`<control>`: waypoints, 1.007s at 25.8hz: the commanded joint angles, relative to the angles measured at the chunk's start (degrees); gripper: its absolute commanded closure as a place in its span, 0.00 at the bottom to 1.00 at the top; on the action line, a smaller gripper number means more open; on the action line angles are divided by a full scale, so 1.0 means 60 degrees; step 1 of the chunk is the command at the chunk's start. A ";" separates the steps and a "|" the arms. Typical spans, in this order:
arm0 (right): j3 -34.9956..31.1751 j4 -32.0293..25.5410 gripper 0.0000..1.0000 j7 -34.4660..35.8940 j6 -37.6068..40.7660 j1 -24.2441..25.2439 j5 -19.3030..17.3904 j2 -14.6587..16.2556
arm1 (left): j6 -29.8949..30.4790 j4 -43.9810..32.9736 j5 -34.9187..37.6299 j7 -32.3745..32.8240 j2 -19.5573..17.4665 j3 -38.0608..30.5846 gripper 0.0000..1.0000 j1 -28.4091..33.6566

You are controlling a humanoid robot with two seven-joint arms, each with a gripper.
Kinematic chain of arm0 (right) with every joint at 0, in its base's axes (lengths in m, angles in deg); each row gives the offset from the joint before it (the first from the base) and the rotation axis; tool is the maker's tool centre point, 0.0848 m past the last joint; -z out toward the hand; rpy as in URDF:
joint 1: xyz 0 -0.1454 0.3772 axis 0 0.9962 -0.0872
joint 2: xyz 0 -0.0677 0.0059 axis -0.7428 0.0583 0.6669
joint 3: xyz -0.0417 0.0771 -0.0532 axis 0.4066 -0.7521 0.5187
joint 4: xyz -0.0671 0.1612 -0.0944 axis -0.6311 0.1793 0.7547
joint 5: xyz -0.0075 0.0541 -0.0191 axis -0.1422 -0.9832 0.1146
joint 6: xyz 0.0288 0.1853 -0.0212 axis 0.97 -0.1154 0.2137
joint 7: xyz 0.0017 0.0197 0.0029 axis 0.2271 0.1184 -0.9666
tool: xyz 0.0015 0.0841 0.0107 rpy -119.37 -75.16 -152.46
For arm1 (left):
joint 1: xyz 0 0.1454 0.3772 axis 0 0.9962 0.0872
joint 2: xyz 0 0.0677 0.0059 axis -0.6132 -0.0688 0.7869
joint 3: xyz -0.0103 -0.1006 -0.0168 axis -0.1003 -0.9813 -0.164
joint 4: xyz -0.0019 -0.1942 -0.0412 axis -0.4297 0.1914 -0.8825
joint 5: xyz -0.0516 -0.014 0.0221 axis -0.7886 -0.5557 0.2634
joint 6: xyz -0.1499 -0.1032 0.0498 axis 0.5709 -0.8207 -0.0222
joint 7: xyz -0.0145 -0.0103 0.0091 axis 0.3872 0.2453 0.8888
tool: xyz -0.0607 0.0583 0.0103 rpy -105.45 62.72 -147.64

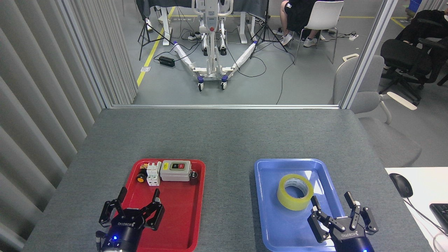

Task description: Place and move tape with both arms

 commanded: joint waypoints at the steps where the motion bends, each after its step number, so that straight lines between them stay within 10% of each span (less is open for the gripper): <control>1: -0.0019 -0.0020 0.01 0.0010 -0.0041 0.0122 0.0037 -0.0373 | 0.0000 0.0029 -0.0002 0.0015 0.0010 -0.0002 0.00 -0.0024; 26: -0.0722 0.0859 0.01 -0.0020 -0.0041 -0.0317 -0.0066 -0.0651 | 0.0161 0.1274 -0.0280 0.0001 -0.0019 -0.0281 0.00 -0.0786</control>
